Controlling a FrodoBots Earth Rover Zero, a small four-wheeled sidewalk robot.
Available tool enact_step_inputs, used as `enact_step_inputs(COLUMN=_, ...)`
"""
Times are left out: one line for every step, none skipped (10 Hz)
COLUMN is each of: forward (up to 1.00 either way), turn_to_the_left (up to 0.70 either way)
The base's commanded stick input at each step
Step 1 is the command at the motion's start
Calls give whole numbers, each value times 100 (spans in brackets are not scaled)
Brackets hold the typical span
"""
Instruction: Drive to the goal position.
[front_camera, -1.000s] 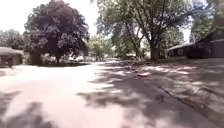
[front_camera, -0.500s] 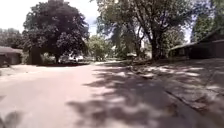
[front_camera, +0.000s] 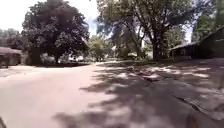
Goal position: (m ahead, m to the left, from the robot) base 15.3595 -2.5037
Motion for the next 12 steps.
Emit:
enact_step_inputs(forward=70, turn_to_the_left=0)
enact_step_inputs(forward=70, turn_to_the_left=0)
enact_step_inputs(forward=70, turn_to_the_left=0)
enact_step_inputs(forward=70, turn_to_the_left=0)
enact_step_inputs(forward=70, turn_to_the_left=0)
enact_step_inputs(forward=70, turn_to_the_left=0)
enact_step_inputs(forward=70, turn_to_the_left=0)
enact_step_inputs(forward=70, turn_to_the_left=0)
enact_step_inputs(forward=70, turn_to_the_left=0)
enact_step_inputs(forward=70, turn_to_the_left=0)
enact_step_inputs(forward=70, turn_to_the_left=0)
enact_step_inputs(forward=70, turn_to_the_left=0)
